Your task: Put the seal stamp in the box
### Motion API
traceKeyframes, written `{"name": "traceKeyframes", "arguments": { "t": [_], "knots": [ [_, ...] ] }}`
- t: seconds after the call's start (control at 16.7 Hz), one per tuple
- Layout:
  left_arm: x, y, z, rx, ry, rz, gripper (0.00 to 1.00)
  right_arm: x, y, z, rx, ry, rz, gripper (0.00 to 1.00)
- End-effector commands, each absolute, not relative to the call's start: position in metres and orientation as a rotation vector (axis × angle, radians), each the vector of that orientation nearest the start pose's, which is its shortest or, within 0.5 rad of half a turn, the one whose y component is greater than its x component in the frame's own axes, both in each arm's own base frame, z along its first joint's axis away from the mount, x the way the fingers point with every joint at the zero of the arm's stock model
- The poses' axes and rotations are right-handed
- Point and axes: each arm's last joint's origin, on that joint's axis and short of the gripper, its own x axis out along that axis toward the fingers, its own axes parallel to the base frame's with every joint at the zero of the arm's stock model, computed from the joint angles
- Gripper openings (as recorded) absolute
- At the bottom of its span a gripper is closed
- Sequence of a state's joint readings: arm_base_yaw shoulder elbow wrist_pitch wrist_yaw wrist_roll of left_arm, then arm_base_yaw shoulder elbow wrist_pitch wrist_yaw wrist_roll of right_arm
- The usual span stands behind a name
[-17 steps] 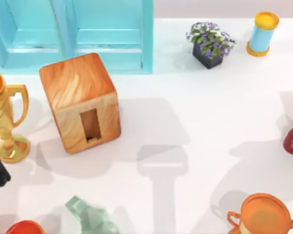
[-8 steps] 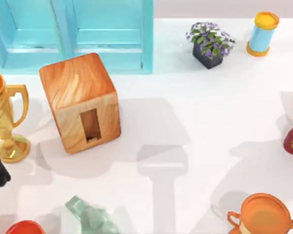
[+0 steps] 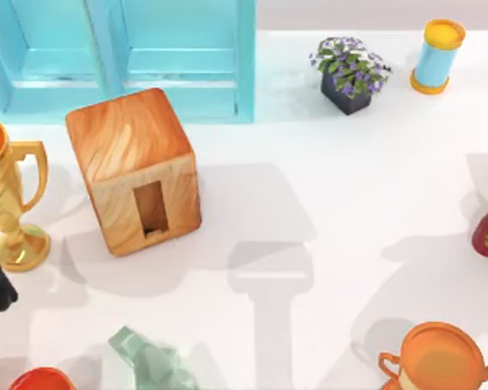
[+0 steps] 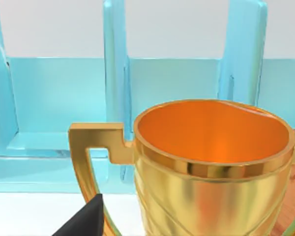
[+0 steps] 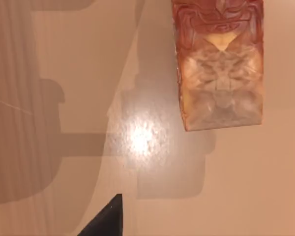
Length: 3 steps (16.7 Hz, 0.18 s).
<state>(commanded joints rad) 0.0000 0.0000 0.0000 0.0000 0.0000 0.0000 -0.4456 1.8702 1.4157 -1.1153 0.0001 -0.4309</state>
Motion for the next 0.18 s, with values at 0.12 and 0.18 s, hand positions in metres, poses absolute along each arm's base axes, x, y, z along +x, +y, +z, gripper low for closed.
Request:
{"name": "traceKeyframes", "arguments": {
  "t": [0.12, 0.18],
  "knots": [
    [0.1057, -0.0012, 0.1600, 0.000, 0.000, 0.000, 1.00, 0.3175, -0.1482, 0.1995, 0.008, 1.570, -0.008, 1.00],
    [0.1057, -0.0012, 0.1600, 0.000, 0.000, 0.000, 1.00, 0.3175, -0.1482, 0.1995, 0.008, 1.570, -0.008, 1.00]
  ]
}}
